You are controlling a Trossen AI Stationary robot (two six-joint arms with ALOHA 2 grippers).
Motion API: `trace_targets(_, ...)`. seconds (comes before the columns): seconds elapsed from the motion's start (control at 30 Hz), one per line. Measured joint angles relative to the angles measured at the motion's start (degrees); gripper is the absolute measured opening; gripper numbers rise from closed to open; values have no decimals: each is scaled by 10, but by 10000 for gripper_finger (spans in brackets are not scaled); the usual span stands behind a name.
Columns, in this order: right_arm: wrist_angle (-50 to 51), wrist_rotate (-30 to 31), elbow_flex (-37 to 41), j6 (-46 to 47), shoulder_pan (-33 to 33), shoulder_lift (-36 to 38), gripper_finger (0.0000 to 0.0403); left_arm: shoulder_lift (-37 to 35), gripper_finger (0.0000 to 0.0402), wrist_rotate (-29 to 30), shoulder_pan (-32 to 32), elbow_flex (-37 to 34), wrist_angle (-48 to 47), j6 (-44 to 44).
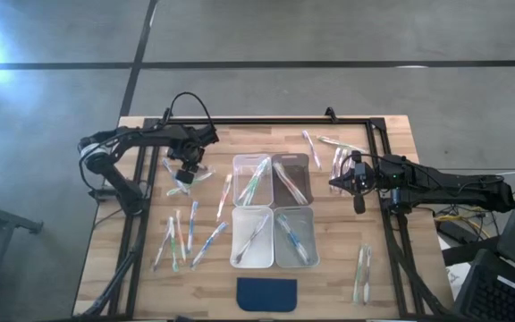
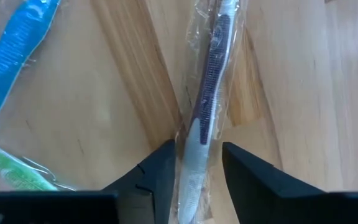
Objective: Pick & Place Toothbrushes
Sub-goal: Put the violet toothbrush into the white bin
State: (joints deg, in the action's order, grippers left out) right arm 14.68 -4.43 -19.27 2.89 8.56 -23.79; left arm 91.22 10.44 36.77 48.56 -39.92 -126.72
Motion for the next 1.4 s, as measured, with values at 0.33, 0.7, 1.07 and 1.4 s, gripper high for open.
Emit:
trace_targets(0.33,0,0,0,0,0,0,8,0,23,14,-4,-1,16,9)
trace_targets(0.7,0,0,0,0,0,0,8,-2,21,137,-40,48,60,105)
trace_targets(1.07,0,0,0,0,0,0,8,-2,21,305,-115,119,63,219)
trace_targets(1.4,0,0,0,0,0,0,8,-4,21,503,-204,122,104,314)
